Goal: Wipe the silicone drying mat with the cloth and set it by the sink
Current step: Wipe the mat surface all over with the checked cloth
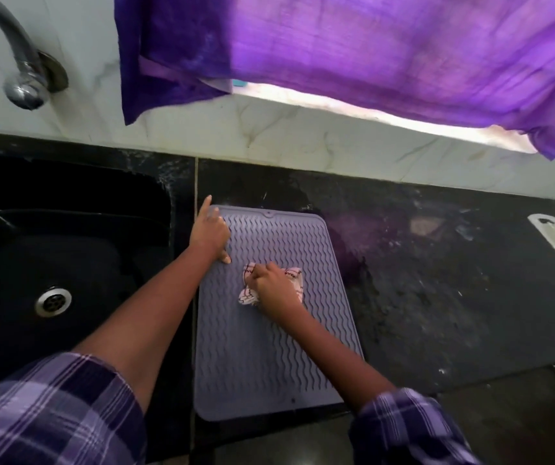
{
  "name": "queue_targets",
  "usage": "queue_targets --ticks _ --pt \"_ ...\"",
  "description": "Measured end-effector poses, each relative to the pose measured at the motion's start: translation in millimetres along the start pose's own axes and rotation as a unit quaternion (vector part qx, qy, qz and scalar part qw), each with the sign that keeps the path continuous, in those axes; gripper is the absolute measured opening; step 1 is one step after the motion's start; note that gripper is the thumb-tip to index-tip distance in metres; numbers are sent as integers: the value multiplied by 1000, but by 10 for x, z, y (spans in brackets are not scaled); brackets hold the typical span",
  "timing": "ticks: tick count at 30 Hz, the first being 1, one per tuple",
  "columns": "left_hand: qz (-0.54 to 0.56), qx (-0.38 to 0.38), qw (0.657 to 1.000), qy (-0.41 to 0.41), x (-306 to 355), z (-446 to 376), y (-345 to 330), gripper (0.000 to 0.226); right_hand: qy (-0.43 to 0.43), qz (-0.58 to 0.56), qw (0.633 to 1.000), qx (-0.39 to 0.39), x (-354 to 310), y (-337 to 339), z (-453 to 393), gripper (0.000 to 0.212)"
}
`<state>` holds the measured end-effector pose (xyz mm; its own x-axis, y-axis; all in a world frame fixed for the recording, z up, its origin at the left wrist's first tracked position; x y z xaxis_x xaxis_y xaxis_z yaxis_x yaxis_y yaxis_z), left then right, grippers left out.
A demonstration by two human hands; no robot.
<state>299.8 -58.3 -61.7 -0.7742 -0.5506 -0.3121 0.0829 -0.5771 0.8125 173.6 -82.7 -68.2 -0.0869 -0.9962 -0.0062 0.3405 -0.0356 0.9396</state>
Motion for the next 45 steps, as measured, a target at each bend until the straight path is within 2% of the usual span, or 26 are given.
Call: queue_targets --ticks 2,4,5,7,9,10,13,15,18,20,21,23,24,26,29,31,33,37,40,41,43,45 --pt "9 12 1000 -16 109 178 24 70 -4 -10 1000 -12 0 81 -22 34" --pt "44 -13 998 -45 265 391 -49 69 -4 -23 1000 -21 34 119 -19 34" --pt "61 -32 995 -67 385 495 -133 74 -5 -28 999 -22 51 126 -15 34" --pt "74 -58 992 -89 577 684 -275 97 -19 -31 999 -19 67 171 -16 33" --pt "85 -68 991 -77 638 777 -366 118 -32 -44 999 -7 55 254 -40 35" --pt "91 -65 991 -71 641 799 -391 120 -38 -48 998 -4 33 273 -19 34" --pt "83 -53 993 -58 615 832 -414 106 -41 -46 998 -14 -98 111 316 31" --pt "71 -53 995 -49 598 835 -429 102 -5 -49 998 -32 -275 -112 699 32" --pt "39 -50 997 -37 643 901 -459 110 12 -58 993 -106 -321 -287 1040 32" --pt "31 -27 999 -15 650 987 -415 106 -2 -80 986 -149 -213 -95 952 24" --pt "36 -17 999 -9 654 1022 -406 98 -14 -94 986 -140 -135 66 835 22" --pt "48 -21 999 -7 668 1115 -446 76 -52 -139 986 -71 61 407 611 21" --pt "57 -35 998 -4 663 1157 -497 74 -66 -136 988 -40 108 484 521 22" --pt "70 -55 996 -4 655 1227 -566 82 -68 -85 994 -31 3 399 424 27" --pt "61 -59 996 -3 666 1233 -559 74 -49 -8 998 -47 -252 4 459 32" --pt "24 -61 998 3 706 1214 -517 75 -38 4 999 -22 -296 -60 594 33" --pt "2 -70 998 3 741 1218 -553 80 -38 1 999 -28 -295 -166 796 34" --pt "23 -61 998 10 690 1238 -622 99 -19 34 991 -128 -492 -428 1257 29" --pt "20 -98 995 7 708 1285 -732 112 -19 3 982 -189 -446 -133 1116 30" --pt "20 -110 994 7 708 1286 -755 114 -31 -16 982 -185 -393 2 1009 30" --pt "18 -120 993 10 685 1266 -769 115 -58 -42 989 -129 -318 183 846 29" --pt "7 -122 992 12 684 1261 -756 112 -79 -16 991 -105 -371 108 846 32"
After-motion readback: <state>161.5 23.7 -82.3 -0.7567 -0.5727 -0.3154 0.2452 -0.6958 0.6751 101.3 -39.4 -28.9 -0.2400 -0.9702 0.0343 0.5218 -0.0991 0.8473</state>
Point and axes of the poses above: each hand's wrist, its own z-axis away from the middle knuckle, its own y-axis out of the back of the hand, x = y × z, the point moved 9 cm from there along -z, towards the middle knuckle, and after that the axes turned 12 degrees about -x, right-handed, at the moved point
